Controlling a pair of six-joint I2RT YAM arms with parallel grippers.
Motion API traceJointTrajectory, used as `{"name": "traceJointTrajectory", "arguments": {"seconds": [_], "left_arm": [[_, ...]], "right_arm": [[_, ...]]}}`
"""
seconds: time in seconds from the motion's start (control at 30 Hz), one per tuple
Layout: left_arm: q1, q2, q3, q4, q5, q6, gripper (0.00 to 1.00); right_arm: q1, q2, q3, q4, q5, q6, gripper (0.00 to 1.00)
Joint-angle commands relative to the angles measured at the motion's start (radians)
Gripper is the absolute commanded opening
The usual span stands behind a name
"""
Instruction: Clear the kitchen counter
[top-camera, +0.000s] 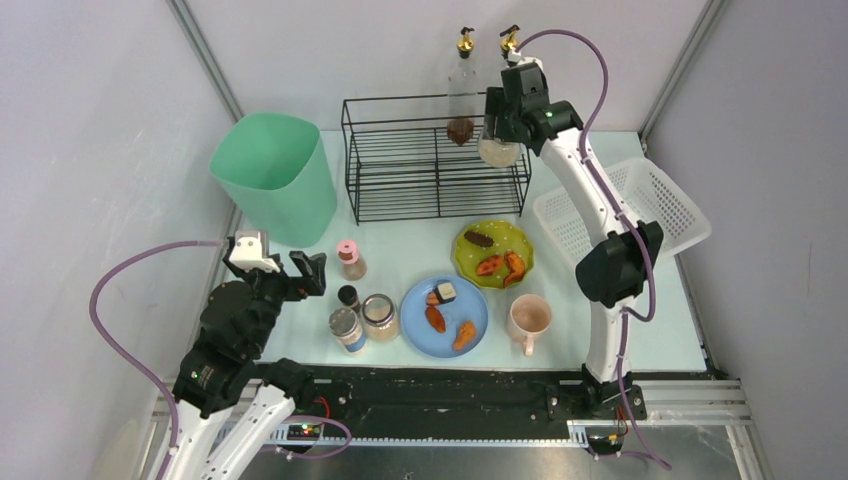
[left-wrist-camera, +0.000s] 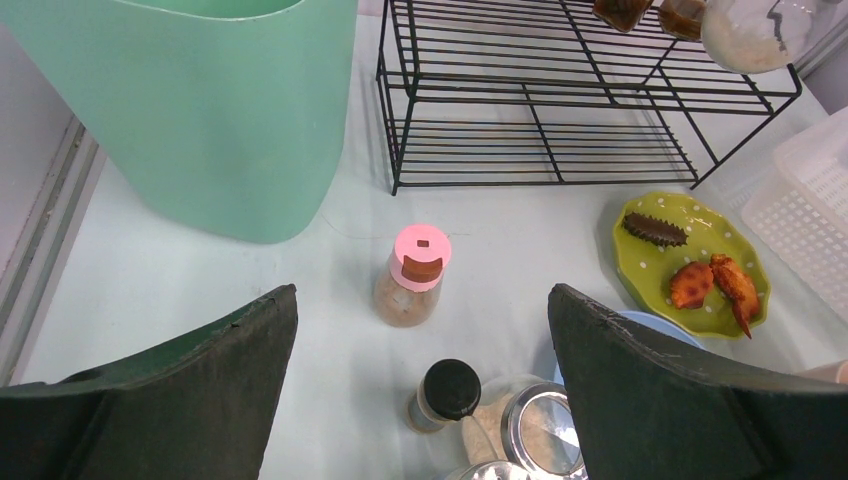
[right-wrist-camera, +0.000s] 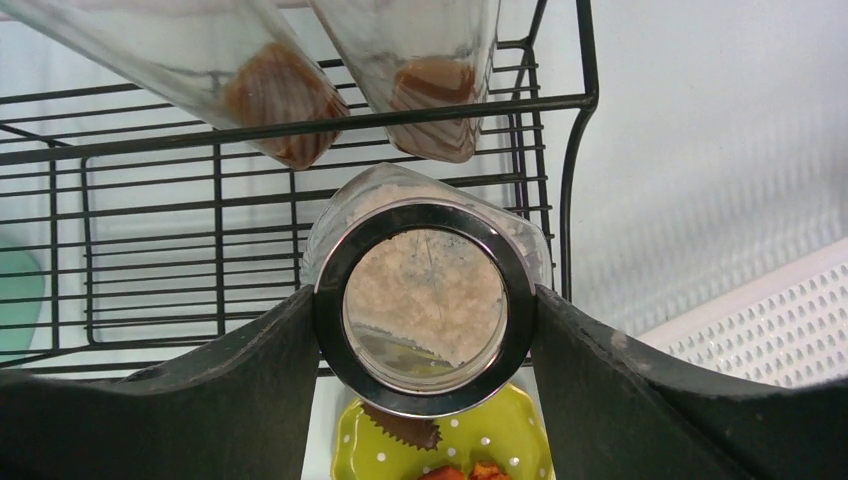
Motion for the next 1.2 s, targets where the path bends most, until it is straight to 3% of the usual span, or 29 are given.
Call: {"name": "traceJointTrajectory", "arguments": {"seconds": [0.0,0.47,0.53,0.57,0.63,0.7,0.87,1.17], "left_arm": [[0.008,-0.008,-0.003,0.022,0.015,-0.009,0.98],[0.008,-0.004,-0.002,0.022,0.024,-0.009,0.98],[0.008,-0.004,-0.003,0.022,0.024,-0.009,0.98],[0.009,-0.002,-0.003,0.023,0.024,-0.009,0.98],[0.008,-0.002,-0.003,0.022,0.025,-0.009,0.98],[0.008,-0.001,-0.003,0.023,0.024,-0.009,0.98],[0.009,0.001,-0.002,0.021,0.025,-0.007,0.98],[0.007,0.006,-0.003,0.022,0.024,-0.007,0.98]], "right_arm": [[-0.007,0.016,0.082,0.023,-0.005,0.004,0.00],[-0.026,0.089,0.124,-0.042,0.005,-0.024,0.01],[-0.025,0.095,0.127,-0.045,-0.001,-0.024,0.16],[-0.024,0.097,0.127,-0.046,-0.004,-0.024,0.32],[-0.023,0.096,0.130,-0.046,-0.008,-0.024,0.49],[-0.017,0.094,0.134,-0.045,-0.009,-0.024,0.58],[0.004,0.076,0.136,-0.042,0.030,-0.039,0.75],[0.040,0.020,0.135,-0.016,0.100,-0.067,0.90]]}}
